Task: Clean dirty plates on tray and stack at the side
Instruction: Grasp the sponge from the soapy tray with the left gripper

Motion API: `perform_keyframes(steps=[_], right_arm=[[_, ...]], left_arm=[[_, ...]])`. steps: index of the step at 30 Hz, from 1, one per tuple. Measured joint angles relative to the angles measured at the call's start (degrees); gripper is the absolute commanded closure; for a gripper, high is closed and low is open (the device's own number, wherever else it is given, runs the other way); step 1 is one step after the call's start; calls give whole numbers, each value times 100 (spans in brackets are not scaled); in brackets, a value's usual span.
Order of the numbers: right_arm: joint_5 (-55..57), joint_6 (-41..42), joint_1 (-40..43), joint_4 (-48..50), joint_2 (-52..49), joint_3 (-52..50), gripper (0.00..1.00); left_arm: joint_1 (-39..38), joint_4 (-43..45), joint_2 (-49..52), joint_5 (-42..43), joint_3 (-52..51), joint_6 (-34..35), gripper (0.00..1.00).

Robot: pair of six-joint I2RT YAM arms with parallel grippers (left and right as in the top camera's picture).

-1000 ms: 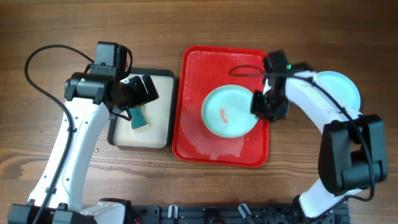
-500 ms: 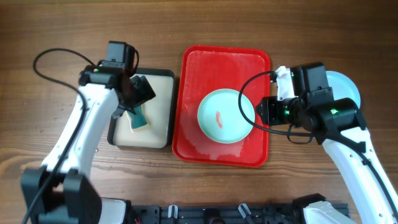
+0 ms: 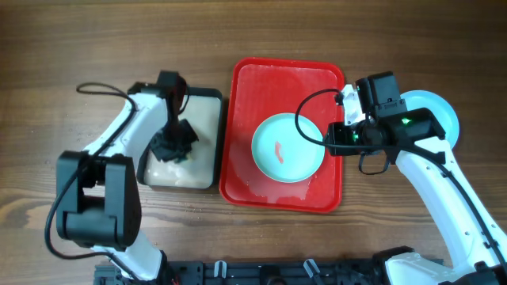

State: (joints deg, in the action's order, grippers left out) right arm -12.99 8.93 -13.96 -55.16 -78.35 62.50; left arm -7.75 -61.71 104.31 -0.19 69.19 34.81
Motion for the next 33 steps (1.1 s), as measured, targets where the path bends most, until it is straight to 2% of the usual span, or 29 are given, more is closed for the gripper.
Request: perform_keyframes(steps=[1, 2, 5, 7, 9, 11, 15, 16, 18, 20, 21, 23, 27, 28, 29, 31, 33], right_arm=[[0, 0, 0, 0, 0, 0, 59], [0, 2, 0, -2, 0, 0, 59], [0, 0, 0, 2, 0, 0, 59], [2, 2, 0, 9, 0, 0, 59], [0, 2, 0, 7, 0, 0, 59], [0, 4, 0, 9, 0, 0, 60], [0, 87, 0, 7, 0, 0, 59], [0, 105, 0, 2, 0, 0, 59], [2, 129, 0, -9, 0, 0, 52], [28, 164, 0, -15, -4, 0, 47], [87, 254, 0, -13, -7, 0, 46], [315, 564, 0, -26, -9, 0, 45], [638, 907, 0, -31, -9, 0, 43], [688, 925, 0, -26, -9, 0, 43], [713, 927, 0, -24, -9, 0, 43], [750, 929, 0, 39, -13, 0, 43], [756, 929, 0, 116, -146, 0, 43]], left_arm=[[7, -4, -98, -85, 164, -24, 75], [11, 20, -208, -243, 243, -52, 66], [33, 522, -295, -798, 164, -109, 62], [33, 1158, -299, -883, -162, -107, 76], [33, 2015, -295, -752, -656, -179, 76], [52, 2732, -310, -302, -1091, -511, 96], [52, 2782, -313, -4, -1165, -887, 96], [55, 2616, -315, 17, -1121, -911, 93], [70, 1801, -319, 81, -835, -951, 51], [76, 960, -306, 114, -286, -1012, 39], [76, 765, -343, 136, 0, -1027, 40], [76, 573, -382, 162, 177, -1036, 50], [61, 719, -391, 166, -304, -1049, 68], [42, 911, -393, 179, -570, -1058, 79], [-7, 1128, -391, 219, -876, -1047, 96], [-116, 1622, -424, 354, -1283, -1062, 96], [-153, 1718, -466, 354, -1351, -1054, 96]])
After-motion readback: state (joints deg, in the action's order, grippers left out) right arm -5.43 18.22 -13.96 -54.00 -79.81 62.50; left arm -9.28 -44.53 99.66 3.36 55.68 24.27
